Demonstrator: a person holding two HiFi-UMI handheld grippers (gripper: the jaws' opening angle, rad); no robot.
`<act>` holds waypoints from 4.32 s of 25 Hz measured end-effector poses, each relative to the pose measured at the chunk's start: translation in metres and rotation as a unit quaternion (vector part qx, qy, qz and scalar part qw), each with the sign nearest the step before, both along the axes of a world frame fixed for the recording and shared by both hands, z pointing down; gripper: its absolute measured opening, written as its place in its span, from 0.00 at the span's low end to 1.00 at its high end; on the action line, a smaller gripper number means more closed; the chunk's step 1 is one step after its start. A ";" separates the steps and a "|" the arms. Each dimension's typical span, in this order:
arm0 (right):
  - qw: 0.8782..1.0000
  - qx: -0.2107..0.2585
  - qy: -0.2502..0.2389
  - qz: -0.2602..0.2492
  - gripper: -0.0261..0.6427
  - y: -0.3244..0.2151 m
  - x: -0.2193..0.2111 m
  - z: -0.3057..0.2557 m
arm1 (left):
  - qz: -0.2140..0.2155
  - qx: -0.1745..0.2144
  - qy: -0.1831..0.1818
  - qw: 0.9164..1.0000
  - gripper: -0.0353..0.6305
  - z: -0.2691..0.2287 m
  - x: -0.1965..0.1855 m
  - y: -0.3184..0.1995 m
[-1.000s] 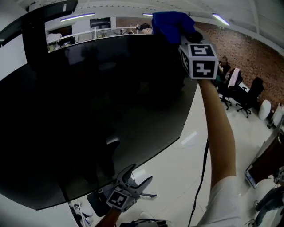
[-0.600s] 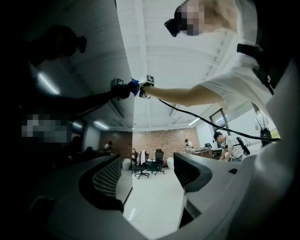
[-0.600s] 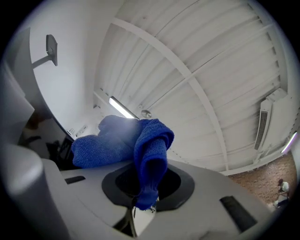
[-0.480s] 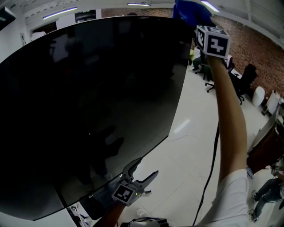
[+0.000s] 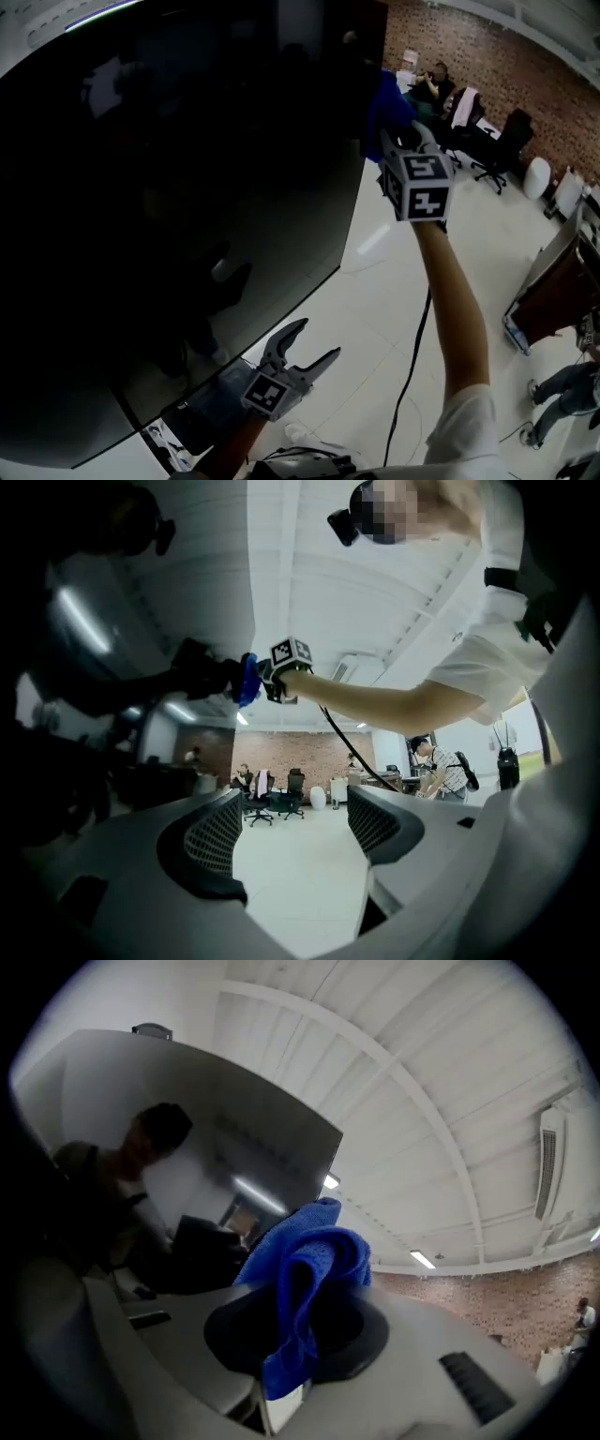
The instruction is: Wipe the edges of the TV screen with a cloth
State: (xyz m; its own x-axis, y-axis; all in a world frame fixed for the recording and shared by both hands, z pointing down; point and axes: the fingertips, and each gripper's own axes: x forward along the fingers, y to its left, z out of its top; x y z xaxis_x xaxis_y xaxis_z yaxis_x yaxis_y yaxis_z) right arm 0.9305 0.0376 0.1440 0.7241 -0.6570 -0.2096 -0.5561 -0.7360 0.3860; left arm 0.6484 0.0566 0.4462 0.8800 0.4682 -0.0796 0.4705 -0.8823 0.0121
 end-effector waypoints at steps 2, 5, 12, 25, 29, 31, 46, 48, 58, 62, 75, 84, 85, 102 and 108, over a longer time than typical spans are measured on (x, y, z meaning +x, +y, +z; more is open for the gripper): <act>0.999 -0.014 -0.031 -0.001 0.14 -0.004 -0.004 0.061 | 0.001 0.001 -0.004 1.000 0.55 0.005 0.000 0.003; 0.994 -0.023 -0.102 -0.006 0.14 -0.004 0.004 0.157 | -0.005 0.000 -0.019 1.000 0.55 0.015 -0.007 0.001; 0.963 -0.065 -0.262 0.004 0.14 -0.006 0.021 0.372 | -0.033 -0.001 -0.057 0.998 0.55 0.045 -0.017 -0.010; 0.908 -0.009 -0.417 0.034 0.14 -0.013 -0.031 0.529 | -0.104 -0.015 -0.073 0.992 0.55 0.060 -0.072 -0.071; 0.903 -0.010 -0.430 -0.010 0.14 -0.045 -0.090 0.532 | -0.133 -0.020 -0.072 0.988 0.55 0.057 -0.103 -0.092; 0.900 -0.005 -0.435 -0.035 0.14 -0.061 -0.123 0.528 | -0.151 -0.020 -0.069 0.986 0.55 0.054 -0.119 -0.101; 0.855 -0.095 -0.458 -0.221 0.14 -0.198 -0.405 0.545 | -0.324 -0.039 -0.061 0.943 0.55 0.053 -0.301 -0.195; 0.846 -0.101 -0.471 -0.229 0.14 -0.209 -0.437 0.544 | -0.348 -0.044 -0.060 0.935 0.55 0.055 -0.327 -0.207; 0.795 -0.174 -0.467 -0.347 0.14 -0.266 -0.597 0.551 | -0.464 -0.068 -0.052 0.882 0.55 0.065 -0.445 -0.249; 0.765 -0.200 -0.462 -0.401 0.14 -0.291 -0.665 0.556 | -0.503 -0.064 -0.049 0.861 0.55 0.068 -0.488 -0.260; 0.706 -0.244 -0.436 -0.502 0.14 -0.360 -0.853 0.562 | -0.616 -0.070 -0.058 0.783 0.55 0.087 -0.644 -0.280; 0.682 -0.256 -0.433 -0.531 0.14 -0.408 -0.960 0.568 | -0.675 -0.079 -0.063 0.731 0.55 0.090 -0.733 -0.291; 0.678 -0.258 -0.430 -0.538 0.14 -0.412 -0.974 0.569 | -0.680 -0.078 -0.063 0.726 0.55 0.091 -0.741 -0.292; 0.630 -0.288 -0.448 -0.565 0.14 -0.476 -1.165 0.566 | -0.764 -0.076 -0.034 0.640 0.55 0.086 -0.841 -0.277; 0.637 -0.261 -0.444 -0.573 0.14 -0.480 -1.182 0.538 | -0.781 -0.076 -0.020 0.619 0.55 0.082 -0.861 -0.264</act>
